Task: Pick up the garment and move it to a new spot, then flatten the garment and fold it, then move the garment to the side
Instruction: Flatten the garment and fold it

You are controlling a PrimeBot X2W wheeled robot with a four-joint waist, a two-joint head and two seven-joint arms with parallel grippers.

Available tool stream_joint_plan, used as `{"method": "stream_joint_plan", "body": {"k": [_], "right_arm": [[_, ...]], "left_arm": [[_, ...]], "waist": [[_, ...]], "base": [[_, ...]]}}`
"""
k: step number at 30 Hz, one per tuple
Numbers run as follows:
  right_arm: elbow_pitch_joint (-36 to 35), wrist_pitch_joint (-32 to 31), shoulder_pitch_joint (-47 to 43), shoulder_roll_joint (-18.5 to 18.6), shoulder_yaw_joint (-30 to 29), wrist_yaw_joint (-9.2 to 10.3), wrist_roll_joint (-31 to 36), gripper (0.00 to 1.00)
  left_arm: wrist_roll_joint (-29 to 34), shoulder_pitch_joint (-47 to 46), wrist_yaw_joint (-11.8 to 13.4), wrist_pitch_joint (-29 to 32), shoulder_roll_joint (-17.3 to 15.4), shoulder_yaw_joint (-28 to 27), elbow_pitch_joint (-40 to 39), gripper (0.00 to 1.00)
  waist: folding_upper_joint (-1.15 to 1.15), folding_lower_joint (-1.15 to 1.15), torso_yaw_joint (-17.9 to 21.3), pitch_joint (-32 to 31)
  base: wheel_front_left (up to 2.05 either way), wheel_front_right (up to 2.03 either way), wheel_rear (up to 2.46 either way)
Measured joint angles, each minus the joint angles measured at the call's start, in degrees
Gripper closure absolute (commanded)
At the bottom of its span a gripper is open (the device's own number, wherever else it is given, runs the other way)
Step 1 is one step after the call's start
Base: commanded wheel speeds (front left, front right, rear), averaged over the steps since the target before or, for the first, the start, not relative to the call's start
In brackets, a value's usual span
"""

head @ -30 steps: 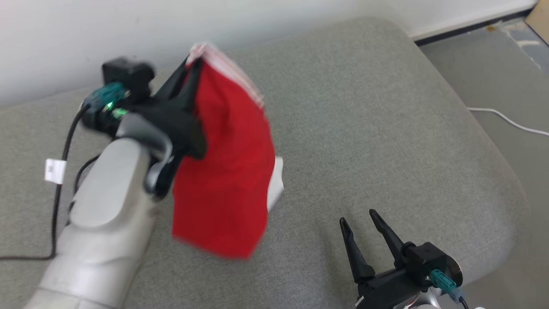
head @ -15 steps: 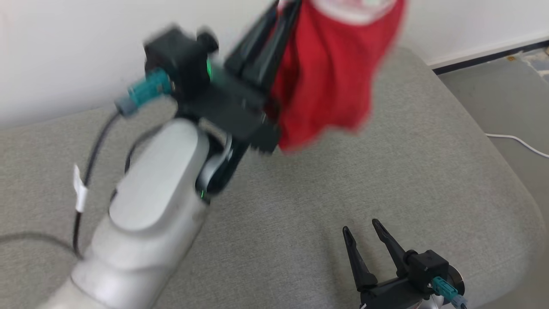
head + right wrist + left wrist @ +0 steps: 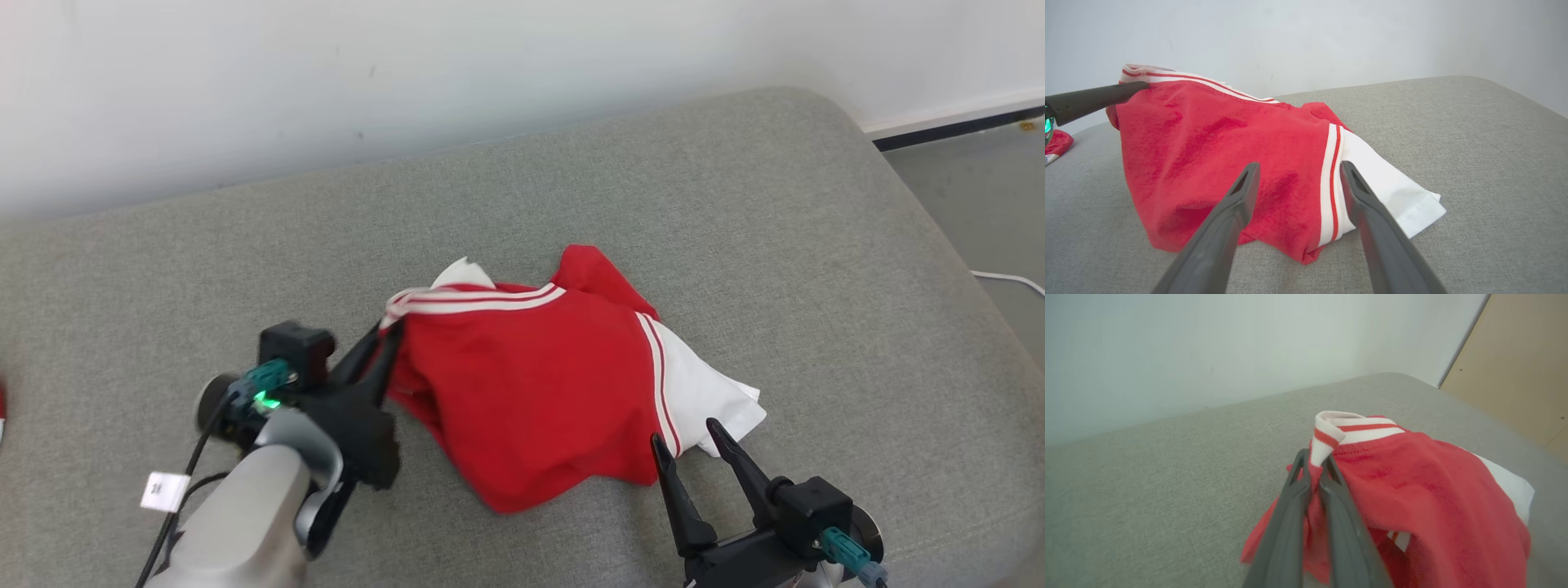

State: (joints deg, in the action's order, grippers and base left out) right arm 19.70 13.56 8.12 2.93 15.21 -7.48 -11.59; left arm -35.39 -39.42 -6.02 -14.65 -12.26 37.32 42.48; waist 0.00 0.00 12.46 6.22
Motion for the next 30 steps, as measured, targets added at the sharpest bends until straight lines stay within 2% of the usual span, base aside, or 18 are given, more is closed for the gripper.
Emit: {"method": "stream_joint_plan", "body": {"k": [2,4,12,16,22,30], "right_arm": [[-0.1,0.0,0.0,0.0,0.0,0.00,0.0,0.00],[-0.1,-0.1,-0.2,0.0,0.0,0.00,0.0,0.00],[-0.2,-0.5,-1.4,0.0,-0.7,0.00,-0.3,0.00],[-0.5,-0.6,-2.0,0.0,-0.7,0.00,-0.3,0.00],[-1.0,-0.7,-2.1,0.0,0.1,0.00,-0.7,0.00],[-1.1,-0.1,-0.5,0.0,1.4,0.00,-2.3,0.00]], "left_arm": [[0.2,0.5,1.5,-0.1,-0.4,-0.5,2.3,1.00],[-0.2,0.8,3.1,-0.1,-0.5,-1.5,4.5,0.00],[-3.1,-0.3,6.9,5.4,0.1,-3.7,9.4,0.00],[-3.3,-3.1,6.4,9.9,0.3,-2.7,8.4,0.00],[-4.1,-9.0,5.6,20.6,2.8,-1.2,5.7,0.00],[-5.6,-14.7,6.6,33.3,4.7,0.4,6.4,0.00]], "waist": [[0.00,0.00,-0.1,-0.2],[0.00,0.00,-0.2,-0.4],[0.00,0.00,-1.0,-1.9],[0.00,0.00,-1.3,-2.6],[0.00,0.00,-0.6,-2.2],[0.00,0.00,3.4,0.6]], "base": [[0.00,0.00,0.00],[0.00,0.00,0.00],[0.00,0.00,0.00],[0.00,0.00,0.00],[0.00,0.00,0.00],[0.00,0.00,0.00]]}}
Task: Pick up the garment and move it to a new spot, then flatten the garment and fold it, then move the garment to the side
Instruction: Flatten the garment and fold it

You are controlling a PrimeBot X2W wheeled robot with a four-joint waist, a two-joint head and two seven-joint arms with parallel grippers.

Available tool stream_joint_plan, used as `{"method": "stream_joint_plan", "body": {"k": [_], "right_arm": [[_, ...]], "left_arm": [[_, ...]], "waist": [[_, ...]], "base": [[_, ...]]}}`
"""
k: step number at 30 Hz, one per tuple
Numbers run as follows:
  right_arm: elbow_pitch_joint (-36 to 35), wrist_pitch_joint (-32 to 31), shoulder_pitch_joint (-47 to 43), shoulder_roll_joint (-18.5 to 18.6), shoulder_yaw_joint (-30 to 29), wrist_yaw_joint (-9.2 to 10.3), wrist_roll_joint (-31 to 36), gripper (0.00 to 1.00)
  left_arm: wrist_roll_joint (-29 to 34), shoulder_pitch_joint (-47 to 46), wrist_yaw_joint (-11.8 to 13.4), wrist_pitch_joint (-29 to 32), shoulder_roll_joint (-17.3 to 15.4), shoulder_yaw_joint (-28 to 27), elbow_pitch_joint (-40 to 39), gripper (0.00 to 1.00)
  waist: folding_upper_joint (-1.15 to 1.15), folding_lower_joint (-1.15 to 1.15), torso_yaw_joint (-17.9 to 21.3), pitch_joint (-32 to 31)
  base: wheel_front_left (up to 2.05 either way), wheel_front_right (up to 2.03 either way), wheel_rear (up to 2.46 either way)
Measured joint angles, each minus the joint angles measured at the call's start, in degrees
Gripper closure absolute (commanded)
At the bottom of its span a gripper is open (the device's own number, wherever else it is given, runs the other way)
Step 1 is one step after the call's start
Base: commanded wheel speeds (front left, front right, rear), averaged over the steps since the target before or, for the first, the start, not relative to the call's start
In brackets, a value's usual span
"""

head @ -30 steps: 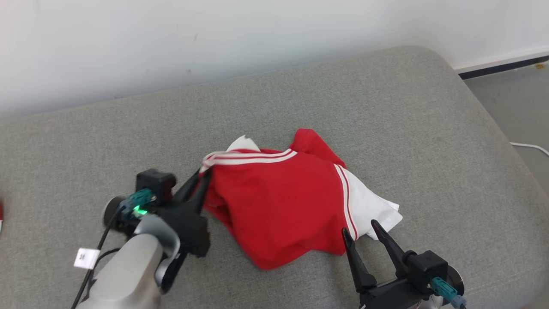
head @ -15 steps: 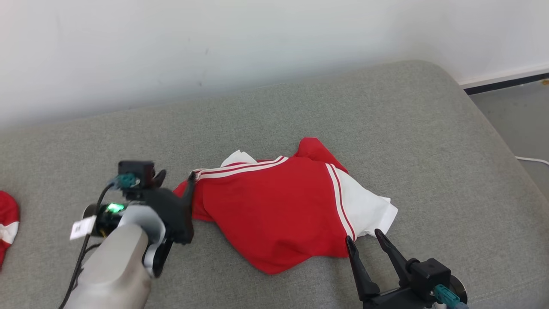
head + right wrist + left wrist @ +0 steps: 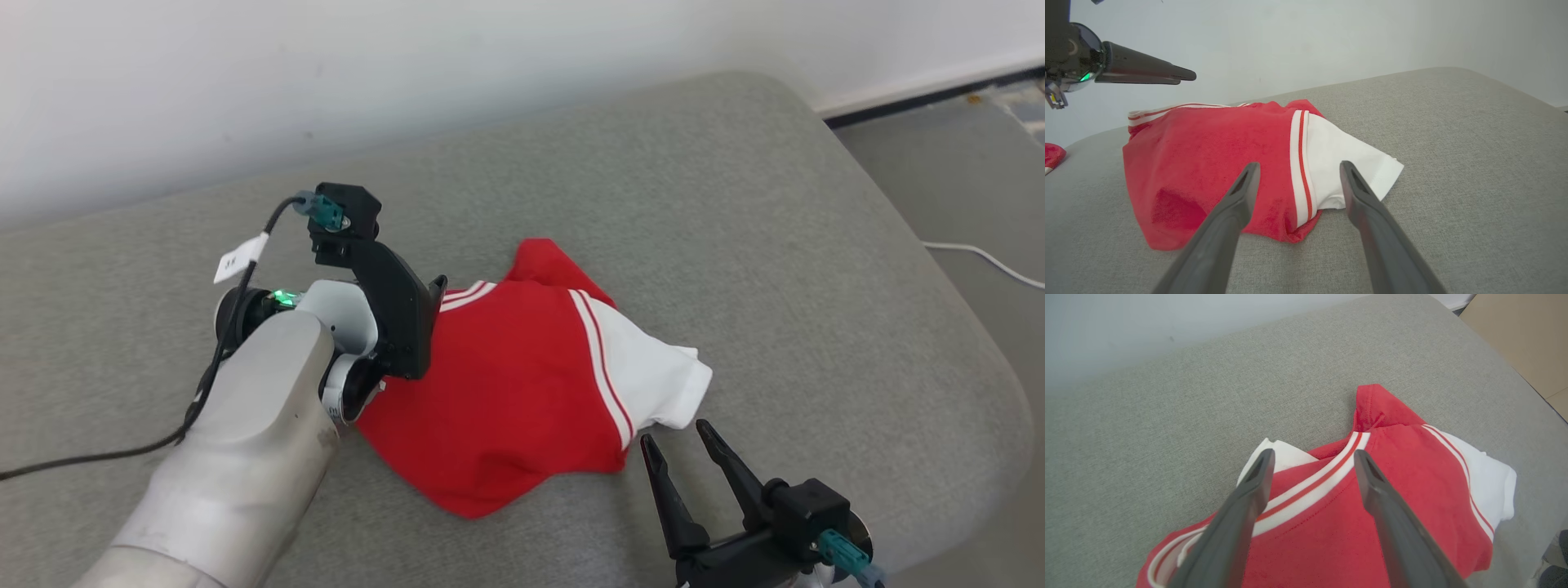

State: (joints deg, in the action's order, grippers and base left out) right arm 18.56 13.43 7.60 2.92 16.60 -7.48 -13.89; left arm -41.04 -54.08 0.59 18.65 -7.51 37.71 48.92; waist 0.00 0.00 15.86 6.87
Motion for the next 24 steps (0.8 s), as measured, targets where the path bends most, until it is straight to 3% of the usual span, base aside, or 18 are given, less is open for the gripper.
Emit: {"method": "stream_joint_plan", "body": {"k": [14,23,24], "right_arm": [[1.8,1.4,2.1,0.0,1.6,0.00,-2.7,0.00],[2.1,1.6,2.7,0.0,1.6,0.00,-3.2,0.00],[2.0,1.6,2.8,0.0,1.6,0.00,-3.2,0.00]], "left_arm": [[-1.0,-4.2,0.8,12.1,-0.2,1.7,2.3,0.00],[-3.0,-3.9,-0.2,15.2,0.7,1.9,0.2,0.00],[-2.9,-3.7,-0.4,15.1,0.7,2.2,-0.2,0.47]], "waist": [[-0.01,0.01,8.2,6.2],[0.00,0.01,8.4,6.9],[0.00,0.01,8.3,6.8]], "base": [[0.00,0.00,0.00],[0.00,0.00,0.00],[0.00,0.00,0.00]]}}
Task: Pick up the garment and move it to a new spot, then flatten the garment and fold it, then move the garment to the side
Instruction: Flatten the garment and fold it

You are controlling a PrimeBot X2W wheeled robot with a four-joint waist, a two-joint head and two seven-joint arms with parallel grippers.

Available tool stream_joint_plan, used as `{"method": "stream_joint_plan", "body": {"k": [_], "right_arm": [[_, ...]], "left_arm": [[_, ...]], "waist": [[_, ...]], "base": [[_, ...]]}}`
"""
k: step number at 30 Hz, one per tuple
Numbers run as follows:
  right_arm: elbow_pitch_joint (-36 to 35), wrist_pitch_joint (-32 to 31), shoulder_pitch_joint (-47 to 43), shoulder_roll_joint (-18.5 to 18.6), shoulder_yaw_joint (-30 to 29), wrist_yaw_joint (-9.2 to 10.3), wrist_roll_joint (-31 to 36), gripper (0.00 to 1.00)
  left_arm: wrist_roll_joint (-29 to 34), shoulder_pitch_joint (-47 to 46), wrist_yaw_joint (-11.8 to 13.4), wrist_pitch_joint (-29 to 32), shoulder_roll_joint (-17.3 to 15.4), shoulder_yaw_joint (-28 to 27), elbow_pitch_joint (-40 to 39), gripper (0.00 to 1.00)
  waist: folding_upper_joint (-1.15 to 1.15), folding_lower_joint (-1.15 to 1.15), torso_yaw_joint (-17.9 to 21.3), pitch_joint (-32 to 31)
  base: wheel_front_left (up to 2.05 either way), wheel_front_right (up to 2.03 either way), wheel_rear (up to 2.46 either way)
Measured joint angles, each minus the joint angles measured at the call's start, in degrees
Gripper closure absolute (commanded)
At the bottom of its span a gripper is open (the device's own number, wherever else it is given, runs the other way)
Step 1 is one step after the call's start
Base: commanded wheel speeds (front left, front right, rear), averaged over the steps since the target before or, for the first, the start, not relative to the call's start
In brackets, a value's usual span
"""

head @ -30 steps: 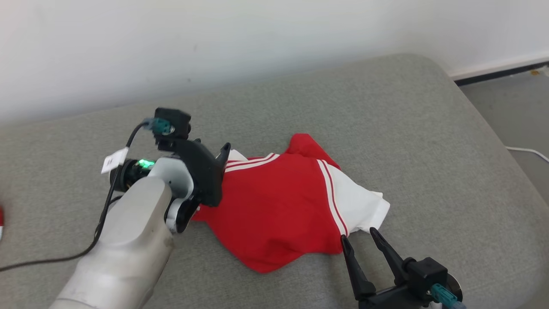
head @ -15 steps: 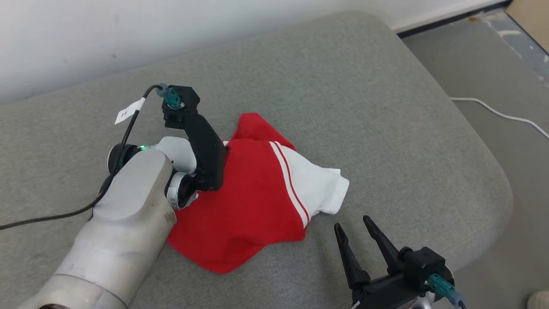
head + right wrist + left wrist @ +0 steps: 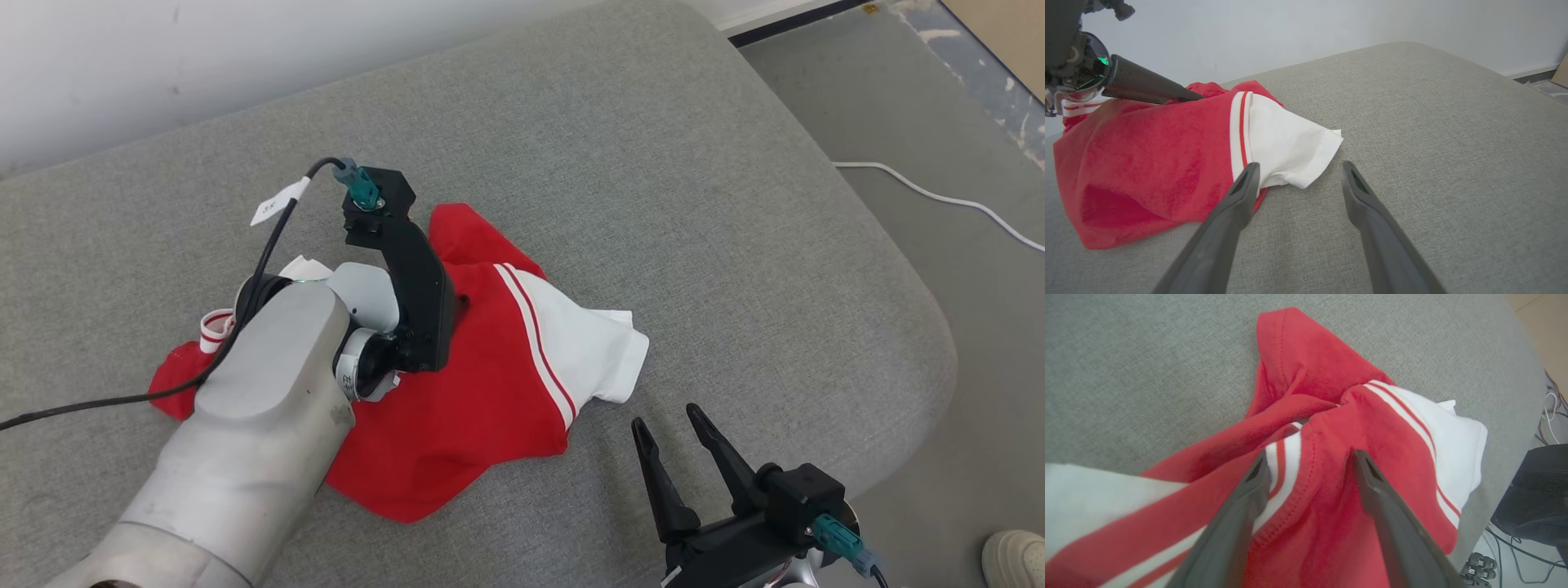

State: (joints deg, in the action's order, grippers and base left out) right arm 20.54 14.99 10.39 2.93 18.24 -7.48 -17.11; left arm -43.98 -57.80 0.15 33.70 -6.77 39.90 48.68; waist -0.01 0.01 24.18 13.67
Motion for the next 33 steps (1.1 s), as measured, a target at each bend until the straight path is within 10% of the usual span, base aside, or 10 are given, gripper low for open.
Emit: {"method": "stream_joint_plan", "body": {"k": [2,23,33], "right_arm": [[-0.2,0.0,0.1,0.0,0.3,0.00,0.0,0.00],[-0.1,0.1,-1.1,-0.1,-2.1,0.00,1.3,0.00],[0.3,0.0,-3.4,-0.1,-3.1,0.00,2.4,0.00]], "left_arm": [[0.1,0.4,-0.7,-1.0,-0.1,0.4,-0.8,1.00],[-1.2,5.5,-3.4,-22.4,-0.1,-3.3,-19.3,1.00],[-8.7,36.9,6.6,-28.4,-11.4,-13.0,-44.5,1.00]], "waist": [[0.00,0.00,-0.1,-0.1],[0.00,-0.01,-6.0,-1.9],[0.00,-0.02,-12.7,-5.3]], "base": [[0.00,0.00,0.00],[0.00,0.00,0.00],[0.00,0.00,0.00]]}}
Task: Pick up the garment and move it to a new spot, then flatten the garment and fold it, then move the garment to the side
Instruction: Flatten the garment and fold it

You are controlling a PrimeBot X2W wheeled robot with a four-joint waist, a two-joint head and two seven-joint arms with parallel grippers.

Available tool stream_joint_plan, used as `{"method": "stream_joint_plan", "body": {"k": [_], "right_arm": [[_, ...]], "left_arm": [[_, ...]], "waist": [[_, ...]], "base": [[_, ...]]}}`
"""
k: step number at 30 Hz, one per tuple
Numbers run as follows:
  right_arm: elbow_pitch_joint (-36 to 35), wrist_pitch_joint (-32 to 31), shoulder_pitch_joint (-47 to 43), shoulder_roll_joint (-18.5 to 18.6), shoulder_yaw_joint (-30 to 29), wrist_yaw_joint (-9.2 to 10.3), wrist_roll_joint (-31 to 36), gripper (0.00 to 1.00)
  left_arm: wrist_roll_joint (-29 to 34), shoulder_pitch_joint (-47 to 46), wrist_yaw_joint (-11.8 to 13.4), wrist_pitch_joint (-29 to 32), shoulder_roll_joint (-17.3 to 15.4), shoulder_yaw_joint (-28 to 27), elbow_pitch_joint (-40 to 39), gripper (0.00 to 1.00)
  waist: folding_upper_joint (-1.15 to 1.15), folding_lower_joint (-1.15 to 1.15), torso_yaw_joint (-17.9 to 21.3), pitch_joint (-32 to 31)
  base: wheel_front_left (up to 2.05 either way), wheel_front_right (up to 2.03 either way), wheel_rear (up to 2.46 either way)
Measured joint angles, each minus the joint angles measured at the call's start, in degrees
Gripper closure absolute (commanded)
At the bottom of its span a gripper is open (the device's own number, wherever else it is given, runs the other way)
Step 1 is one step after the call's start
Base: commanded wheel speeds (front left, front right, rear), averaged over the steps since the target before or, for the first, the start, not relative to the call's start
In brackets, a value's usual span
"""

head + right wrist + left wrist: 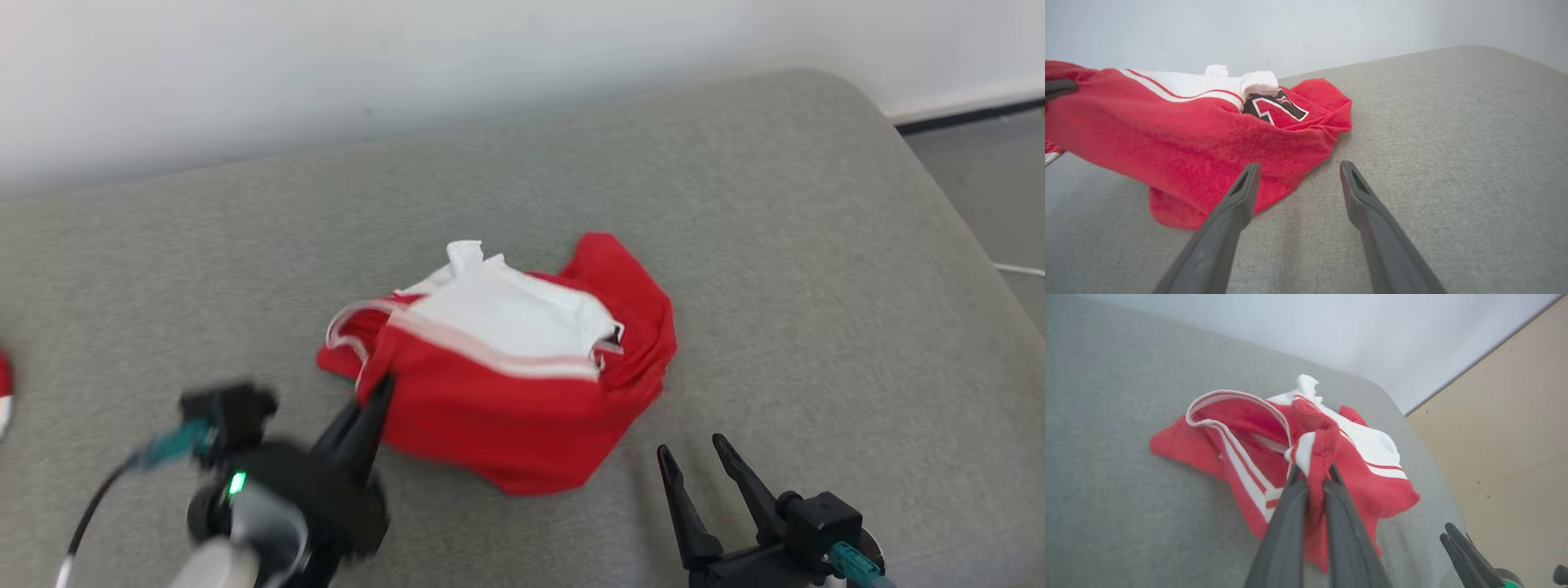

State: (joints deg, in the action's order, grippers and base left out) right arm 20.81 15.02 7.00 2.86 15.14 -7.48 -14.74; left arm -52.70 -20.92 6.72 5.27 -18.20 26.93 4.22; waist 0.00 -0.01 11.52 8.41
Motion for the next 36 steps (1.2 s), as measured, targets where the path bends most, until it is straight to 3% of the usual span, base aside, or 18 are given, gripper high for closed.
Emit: {"method": "stream_joint_plan", "body": {"k": [4,11,19,25,30,31,32,33,36], "right_arm": [[-0.3,-0.5,-0.4,0.0,-0.3,0.00,0.3,0.00],[-1.7,-1.5,-0.8,0.0,-0.8,0.00,0.6,0.00],[-2.1,-1.5,-0.9,0.0,-1.0,0.00,0.2,0.00],[-2.0,-1.5,-0.9,0.0,-1.2,0.00,0.2,0.00],[-2.0,-1.5,-1.0,0.0,-2.1,0.00,0.2,0.00],[-2.0,-1.5,-1.2,0.0,-2.3,0.00,0.2,0.00],[-2.0,-1.5,-1.3,0.0,-2.4,0.00,0.2,0.00],[-2.0,-1.5,-1.4,0.0,-2.5,0.00,0.2,0.00],[-2.0,-1.7,-1.7,0.0,-2.4,0.00,0.2,0.00]], "left_arm": [[-2.0,11.6,4.0,-1.8,-2.3,-2.9,-5.6,1.00],[-3.1,18.3,6.8,-7.0,-3.3,-7.3,-6.5,1.00],[-0.3,17.5,8.1,-17.1,0.3,-10.7,1.3,1.00],[2.5,16.4,11.0,-19.8,3.3,-14.1,7.8,1.00],[3.3,17.1,10.1,-20.2,6.6,-17.7,9.6,1.00],[3.8,17.5,9.8,-20.2,7.2,-18.3,9.6,0.83],[4.2,17.9,9.2,-20.2,7.7,-19.1,9.7,0.55],[4.3,18.3,8.8,-20.2,8.4,-19.8,9.8,0.00],[6.3,19.6,7.2,-20.3,9.6,-21.4,9.2,0.00]], "waist": [[0.00,0.00,-2.7,-1.3],[0.00,0.00,-6.5,-2.7],[0.00,0.01,-7.8,-2.7],[0.00,0.01,-7.1,-2.8],[0.00,0.01,-7.2,-3.3],[0.00,0.01,-7.3,-3.4],[0.00,0.01,-7.5,-3.6],[0.00,0.01,-7.6,-3.8],[0.00,0.01,-8.0,-4.4]], "base": [[0.00,0.00,0.00],[0.00,0.00,0.00],[0.00,0.00,0.00],[0.00,0.00,0.00],[0.00,0.00,0.00],[0.00,0.00,0.00],[0.00,0.00,0.00],[0.00,0.00,0.00],[0.00,0.00,0.00]]}}
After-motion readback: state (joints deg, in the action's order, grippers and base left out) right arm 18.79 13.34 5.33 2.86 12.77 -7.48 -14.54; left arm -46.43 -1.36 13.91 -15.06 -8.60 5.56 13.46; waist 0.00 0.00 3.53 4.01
